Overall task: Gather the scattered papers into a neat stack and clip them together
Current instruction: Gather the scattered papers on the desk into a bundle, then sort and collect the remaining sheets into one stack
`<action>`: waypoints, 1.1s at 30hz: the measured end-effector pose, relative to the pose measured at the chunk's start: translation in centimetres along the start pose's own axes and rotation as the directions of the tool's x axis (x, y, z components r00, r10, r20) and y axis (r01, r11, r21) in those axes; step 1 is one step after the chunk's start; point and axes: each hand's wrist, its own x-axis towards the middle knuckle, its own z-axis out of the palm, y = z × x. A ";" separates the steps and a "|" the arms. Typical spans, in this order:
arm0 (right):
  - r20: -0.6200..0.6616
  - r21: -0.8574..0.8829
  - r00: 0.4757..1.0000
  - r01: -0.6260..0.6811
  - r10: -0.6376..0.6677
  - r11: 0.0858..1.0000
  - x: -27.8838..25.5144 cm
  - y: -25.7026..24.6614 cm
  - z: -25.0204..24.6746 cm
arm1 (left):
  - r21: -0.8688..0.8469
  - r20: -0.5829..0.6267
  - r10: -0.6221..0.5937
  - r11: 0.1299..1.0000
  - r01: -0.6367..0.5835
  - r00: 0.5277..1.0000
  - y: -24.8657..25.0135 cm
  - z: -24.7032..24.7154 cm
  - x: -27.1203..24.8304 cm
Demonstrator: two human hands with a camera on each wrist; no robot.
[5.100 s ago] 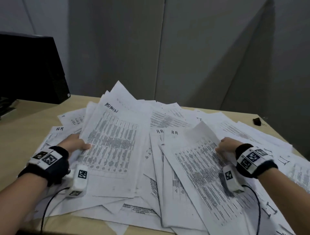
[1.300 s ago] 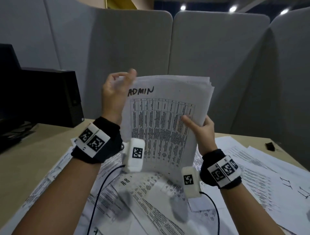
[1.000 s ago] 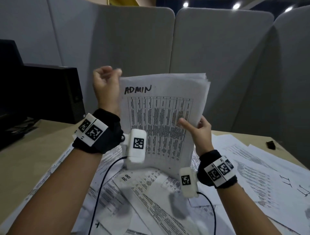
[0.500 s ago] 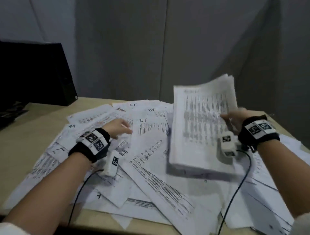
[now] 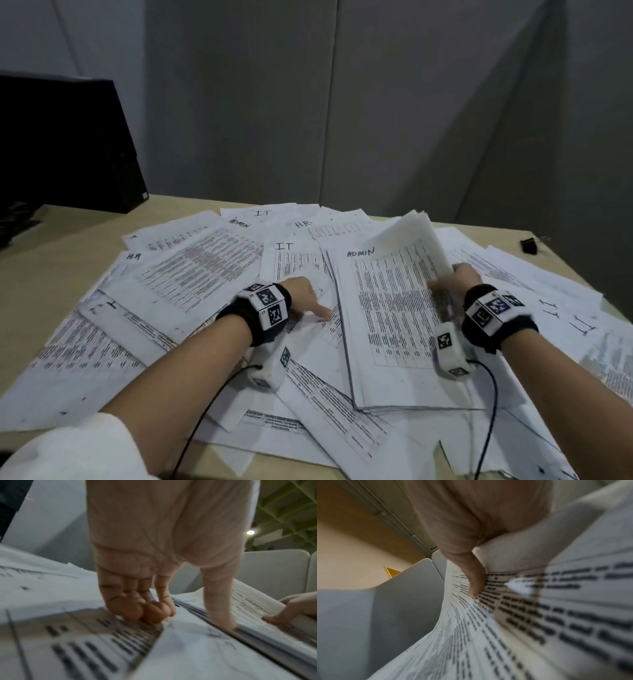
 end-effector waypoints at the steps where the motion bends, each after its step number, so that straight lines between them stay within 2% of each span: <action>1: -0.022 0.060 1.000 0.001 0.000 0.998 0.1 0.2 -0.1 | -0.090 0.035 -0.011 0.996 0.014 0.999 0.0 0.2 0.0; 4: -0.031 0.208 0.999 -0.019 0.026 0.978 -0.4 1.3 -1.2 | -0.274 0.166 -0.036 0.958 0.081 0.986 -0.4 0.9 -0.5; 5: -0.009 0.269 0.999 -0.029 0.033 0.963 -0.7 1.9 -1.7 | -0.275 0.144 -0.041 0.958 0.080 0.989 -0.5 1.0 -0.7; 6: 0.011 0.320 0.999 -0.043 0.041 0.947 -1.0 2.7 -2.1 | -0.236 0.071 -0.041 0.970 0.057 0.997 -0.5 1.0 -0.8; 8: 0.024 0.351 0.997 -0.078 0.074 0.933 -1.7 4.4 -2.5 | -0.053 -0.081 -0.005 0.999 0.001 0.997 -0.7 0.7 -1.0; 9: 0.032 0.340 0.994 -0.109 0.104 0.934 -2.4 5.2 -2.6 | 0.084 -0.116 -0.006 0.996 0.016 0.993 -0.8 0.4 -1.1; 11: 0.086 0.315 0.982 -0.185 0.166 0.931 -3.8 6.4 -2.6 | 0.337 -0.160 -0.055 0.936 0.107 0.986 -1.3 -0.1 -1.3; 12: 0.098 0.309 0.978 -0.205 0.183 0.929 -4.4 6.8 -2.5 | 0.381 -0.171 -0.088 0.913 0.149 0.981 -1.7 -0.5 -1.3; 15: 0.075 0.319 0.984 -0.175 0.159 0.932 -6.0 7.4 -2.3 | 0.334 -0.160 -0.179 0.915 0.224 0.971 -3.3 -1.8 -1.5; 18: 0.042 0.282 0.992 -0.128 0.121 0.951 -6.2 6.7 -1.6 | 0.265 -0.120 -0.221 0.932 0.246 0.968 -5.1 -3.2 -1.7; 23: 0.071 0.237 0.994 -0.101 0.086 0.966 -6.1 4.8 0.1 | 0.271 -0.070 -0.216 0.935 0.227 0.974 -7.0 -4.4 -2.4; 25: 0.071 0.244 0.995 -0.090 0.074 0.966 -5.9 4.1 0.4 | 0.175 -0.071 -0.174 0.967 0.184 0.982 -7.3 -5.3 -2.1; 26: 0.073 0.251 0.995 -0.085 0.069 0.964 -5.8 3.9 0.5 | 0.115 -0.112 -0.147 0.980 0.160 0.983 -7.3 -5.8 -1.8; 28: 0.083 0.244 0.994 -0.087 0.068 0.966 -5.6 3.4 0.7 | 0.011 -0.289 -0.076 0.996 0.083 0.954 -6.8 -6.6 -0.7; 30: 0.122 0.249 0.990 -0.095 0.066 0.964 -5.5 3.2 0.8 | -0.077 -0.478 -0.019 0.997 -0.020 0.878 -5.7 -7.0 1.0; 33: 0.158 0.281 0.985 -0.106 0.063 0.954 -5.2 3.3 0.8 | -0.146 -0.622 0.029 0.978 -0.152 0.782 -3.4 -7.3 3.2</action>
